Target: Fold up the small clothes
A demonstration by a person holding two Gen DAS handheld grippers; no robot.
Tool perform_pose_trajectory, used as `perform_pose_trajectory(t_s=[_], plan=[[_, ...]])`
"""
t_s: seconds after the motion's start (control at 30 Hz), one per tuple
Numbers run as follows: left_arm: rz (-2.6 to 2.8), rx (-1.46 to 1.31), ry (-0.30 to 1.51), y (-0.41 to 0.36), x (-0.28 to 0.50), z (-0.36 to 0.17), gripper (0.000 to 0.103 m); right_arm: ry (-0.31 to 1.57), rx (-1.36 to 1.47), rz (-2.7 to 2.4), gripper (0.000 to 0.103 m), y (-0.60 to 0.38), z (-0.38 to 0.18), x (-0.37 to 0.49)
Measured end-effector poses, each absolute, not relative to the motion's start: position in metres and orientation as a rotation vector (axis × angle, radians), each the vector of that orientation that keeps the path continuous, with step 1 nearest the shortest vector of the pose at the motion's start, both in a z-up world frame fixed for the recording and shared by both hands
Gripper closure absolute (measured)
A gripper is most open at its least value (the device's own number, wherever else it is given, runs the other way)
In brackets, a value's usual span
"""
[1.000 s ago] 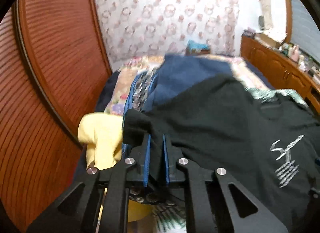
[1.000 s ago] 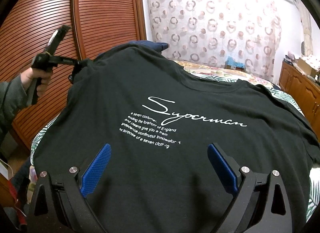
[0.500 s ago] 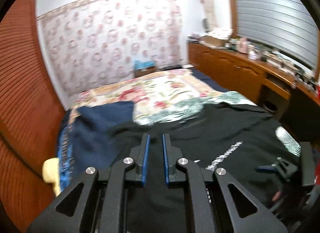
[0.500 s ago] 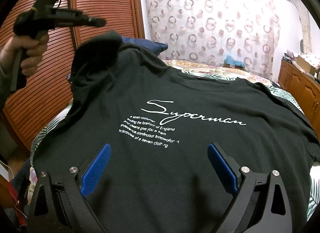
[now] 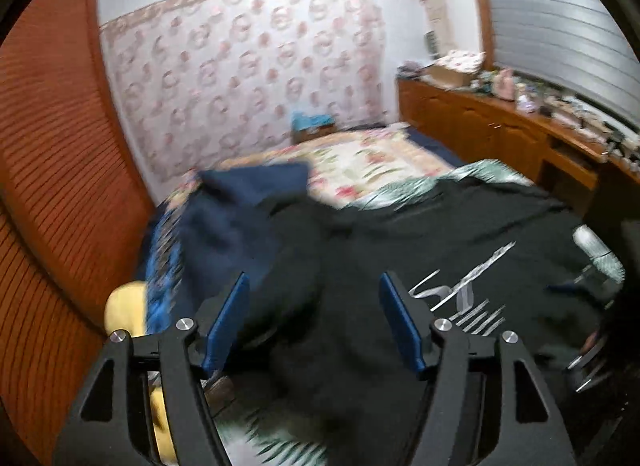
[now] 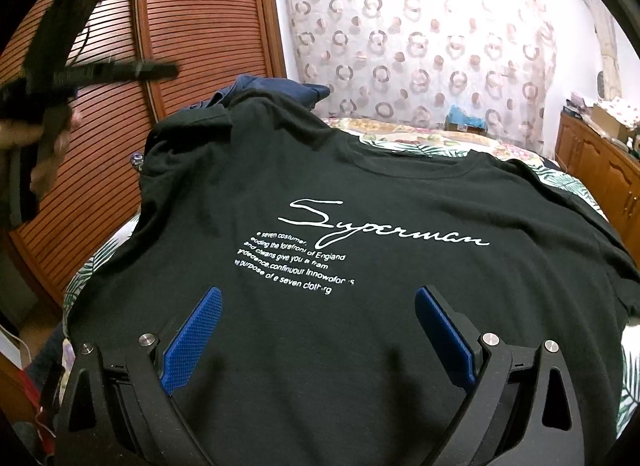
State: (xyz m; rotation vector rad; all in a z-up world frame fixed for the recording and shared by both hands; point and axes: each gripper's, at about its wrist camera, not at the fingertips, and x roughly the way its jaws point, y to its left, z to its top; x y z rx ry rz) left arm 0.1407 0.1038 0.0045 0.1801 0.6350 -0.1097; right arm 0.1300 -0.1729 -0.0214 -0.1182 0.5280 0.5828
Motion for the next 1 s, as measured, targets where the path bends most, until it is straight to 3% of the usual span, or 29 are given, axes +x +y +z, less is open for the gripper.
perform_pose_trajectory(t_s=[0.33, 0.47, 0.53, 0.63, 1.0], plan=[[-0.055, 0.093, 0.68, 0.147, 0.154, -0.032, 0.035, 0.556, -0.111, 0.598, 0.005, -0.17, -0.019, 0.138], [-0.049, 0.09, 0.691, 0.146, 0.157, -0.039, 0.055, 0.561, -0.124, 0.599, 0.005, -0.17, -0.022, 0.137], [-0.025, 0.083, 0.687, 0.15, 0.157, -0.039, 0.074, 0.558, -0.118, 0.599, 0.005, -0.171, -0.022, 0.137], [0.015, 0.071, 0.715, 0.16, 0.159, -0.045, 0.093, 0.56, -0.108, 0.602, 0.005, -0.174, -0.021, 0.137], [0.071, -0.077, 0.686, 0.186, 0.124, -0.061, 0.099, 0.553, -0.118, 0.607, 0.005, -0.173, -0.022, 0.135]])
